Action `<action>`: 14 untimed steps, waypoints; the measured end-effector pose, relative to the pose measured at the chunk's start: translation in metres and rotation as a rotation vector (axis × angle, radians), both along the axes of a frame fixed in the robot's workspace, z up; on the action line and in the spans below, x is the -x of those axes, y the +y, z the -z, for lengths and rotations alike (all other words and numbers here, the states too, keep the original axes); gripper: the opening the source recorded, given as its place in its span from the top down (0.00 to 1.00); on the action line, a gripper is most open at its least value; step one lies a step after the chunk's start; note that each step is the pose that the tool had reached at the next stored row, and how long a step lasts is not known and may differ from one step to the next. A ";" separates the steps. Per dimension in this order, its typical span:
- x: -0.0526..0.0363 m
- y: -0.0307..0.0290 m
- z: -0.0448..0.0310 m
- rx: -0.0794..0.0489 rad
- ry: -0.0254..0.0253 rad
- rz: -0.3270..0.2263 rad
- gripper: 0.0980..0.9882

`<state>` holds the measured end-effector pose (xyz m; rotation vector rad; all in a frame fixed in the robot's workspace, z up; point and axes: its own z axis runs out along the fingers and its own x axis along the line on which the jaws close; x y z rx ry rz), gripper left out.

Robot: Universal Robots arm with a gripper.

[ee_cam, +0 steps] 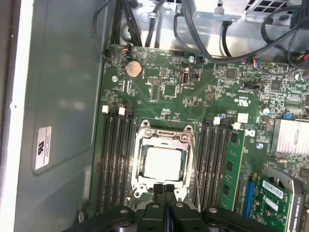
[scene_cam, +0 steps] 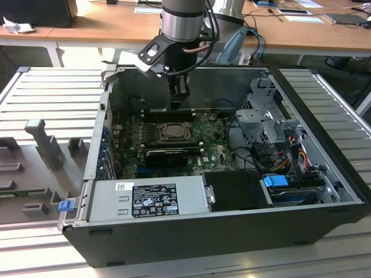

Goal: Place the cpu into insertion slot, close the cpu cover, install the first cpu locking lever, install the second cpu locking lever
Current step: 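Install the first cpu locking lever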

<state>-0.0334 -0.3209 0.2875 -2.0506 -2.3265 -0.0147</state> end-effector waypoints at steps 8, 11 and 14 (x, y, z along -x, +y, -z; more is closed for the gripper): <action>0.0002 0.0000 0.0003 0.000 -0.0011 -0.223 0.99; 0.0002 0.0000 0.0004 0.001 -0.0080 -0.284 0.99; 0.0001 0.0000 0.0004 0.004 -0.0570 -0.311 0.99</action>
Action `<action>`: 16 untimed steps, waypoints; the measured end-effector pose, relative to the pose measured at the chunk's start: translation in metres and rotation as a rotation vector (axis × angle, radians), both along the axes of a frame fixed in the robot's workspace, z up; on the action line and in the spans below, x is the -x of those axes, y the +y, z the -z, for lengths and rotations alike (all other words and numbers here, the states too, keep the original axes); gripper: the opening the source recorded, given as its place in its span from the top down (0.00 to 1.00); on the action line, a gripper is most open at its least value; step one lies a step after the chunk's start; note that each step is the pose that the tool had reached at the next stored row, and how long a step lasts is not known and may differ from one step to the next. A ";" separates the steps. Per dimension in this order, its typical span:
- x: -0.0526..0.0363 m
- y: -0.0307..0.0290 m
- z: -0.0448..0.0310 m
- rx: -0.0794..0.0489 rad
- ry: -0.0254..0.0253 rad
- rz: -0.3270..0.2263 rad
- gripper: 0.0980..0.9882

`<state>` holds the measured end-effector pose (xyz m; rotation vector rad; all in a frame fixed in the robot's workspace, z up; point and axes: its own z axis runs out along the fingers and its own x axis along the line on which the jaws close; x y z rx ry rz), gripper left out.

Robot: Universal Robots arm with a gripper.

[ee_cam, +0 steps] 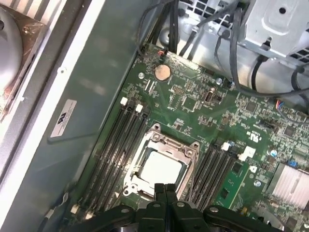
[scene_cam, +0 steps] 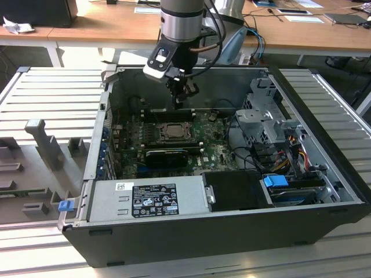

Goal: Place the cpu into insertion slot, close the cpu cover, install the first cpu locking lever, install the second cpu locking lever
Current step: 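Install the first cpu locking lever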

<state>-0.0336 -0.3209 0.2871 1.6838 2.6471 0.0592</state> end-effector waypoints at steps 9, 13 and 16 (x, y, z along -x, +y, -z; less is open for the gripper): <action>0.0000 -0.0001 0.0004 0.000 -0.0172 -0.090 0.99; 0.0000 -0.0001 0.0004 -0.001 -0.0185 -0.145 0.99; 0.0000 -0.0001 0.0004 -0.001 -0.0204 -0.175 0.99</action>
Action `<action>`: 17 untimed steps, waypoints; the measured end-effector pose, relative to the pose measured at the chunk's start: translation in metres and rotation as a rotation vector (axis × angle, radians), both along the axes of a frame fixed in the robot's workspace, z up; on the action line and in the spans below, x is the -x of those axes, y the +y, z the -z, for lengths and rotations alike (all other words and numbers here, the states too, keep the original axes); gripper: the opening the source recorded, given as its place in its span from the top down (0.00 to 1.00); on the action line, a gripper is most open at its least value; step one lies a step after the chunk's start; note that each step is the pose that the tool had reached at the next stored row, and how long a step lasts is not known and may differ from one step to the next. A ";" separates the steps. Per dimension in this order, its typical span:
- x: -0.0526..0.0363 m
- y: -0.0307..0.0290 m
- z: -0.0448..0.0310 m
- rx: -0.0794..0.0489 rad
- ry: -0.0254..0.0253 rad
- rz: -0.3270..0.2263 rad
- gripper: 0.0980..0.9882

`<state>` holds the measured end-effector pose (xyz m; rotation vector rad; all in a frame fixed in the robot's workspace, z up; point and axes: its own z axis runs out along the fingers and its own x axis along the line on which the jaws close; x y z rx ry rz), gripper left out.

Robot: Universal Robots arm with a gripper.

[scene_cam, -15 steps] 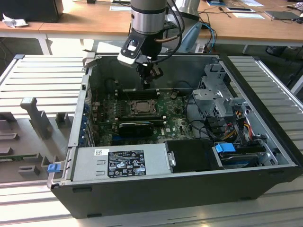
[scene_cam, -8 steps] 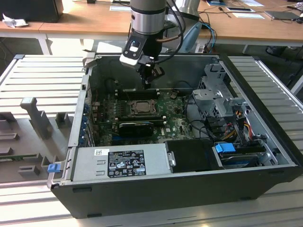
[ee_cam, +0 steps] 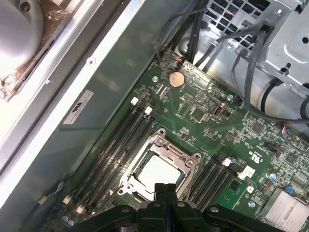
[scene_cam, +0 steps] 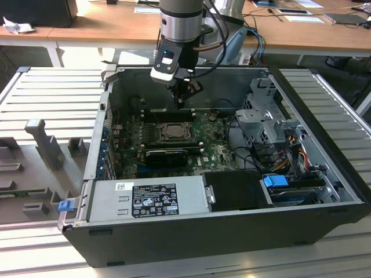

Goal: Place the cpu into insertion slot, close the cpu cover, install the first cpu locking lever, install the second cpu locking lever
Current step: 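Install the first cpu locking lever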

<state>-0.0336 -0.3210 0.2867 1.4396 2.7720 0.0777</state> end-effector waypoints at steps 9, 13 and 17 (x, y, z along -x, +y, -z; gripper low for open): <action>0.0000 0.0000 0.0001 -0.001 -0.0206 -0.112 0.99; 0.0000 0.0000 0.0000 -0.004 0.0069 -0.130 0.99; 0.0000 0.0000 0.0006 -0.004 0.0084 -0.199 0.99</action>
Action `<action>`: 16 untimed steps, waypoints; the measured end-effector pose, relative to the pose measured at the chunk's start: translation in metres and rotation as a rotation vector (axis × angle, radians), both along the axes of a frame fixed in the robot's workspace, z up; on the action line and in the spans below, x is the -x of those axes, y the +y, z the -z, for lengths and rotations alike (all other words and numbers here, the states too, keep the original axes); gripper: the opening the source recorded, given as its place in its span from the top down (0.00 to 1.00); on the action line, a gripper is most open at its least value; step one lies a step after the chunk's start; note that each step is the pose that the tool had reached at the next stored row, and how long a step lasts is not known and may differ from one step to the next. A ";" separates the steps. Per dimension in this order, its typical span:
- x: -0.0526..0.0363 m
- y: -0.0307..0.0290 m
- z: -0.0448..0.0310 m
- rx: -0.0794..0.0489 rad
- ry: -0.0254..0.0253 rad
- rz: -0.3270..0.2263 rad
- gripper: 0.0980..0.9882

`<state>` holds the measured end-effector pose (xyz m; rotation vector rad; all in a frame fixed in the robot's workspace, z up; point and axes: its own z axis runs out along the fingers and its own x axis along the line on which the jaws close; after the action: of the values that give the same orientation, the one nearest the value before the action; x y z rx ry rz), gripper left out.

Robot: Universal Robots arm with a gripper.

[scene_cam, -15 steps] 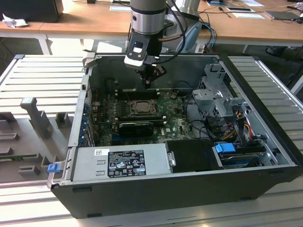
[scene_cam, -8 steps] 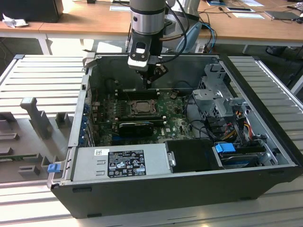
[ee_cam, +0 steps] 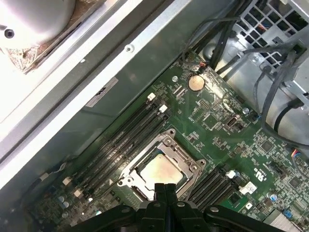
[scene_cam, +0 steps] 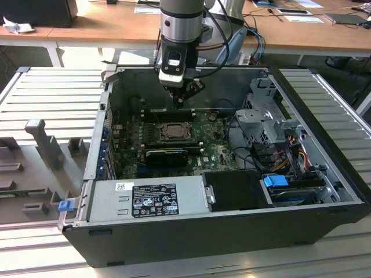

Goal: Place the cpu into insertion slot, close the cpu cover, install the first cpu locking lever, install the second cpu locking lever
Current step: 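Install the first cpu locking lever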

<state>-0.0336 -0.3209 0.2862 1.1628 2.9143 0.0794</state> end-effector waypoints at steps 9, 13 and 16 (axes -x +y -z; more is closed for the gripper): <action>0.0000 0.0000 0.0001 0.000 0.0000 -0.129 0.99; -0.0025 -0.0002 0.0001 0.000 0.0000 -0.149 0.99; -0.0026 -0.0001 0.0001 0.000 0.0000 -0.180 0.99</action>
<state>-0.0310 -0.3211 0.2861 0.8975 3.0112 0.0790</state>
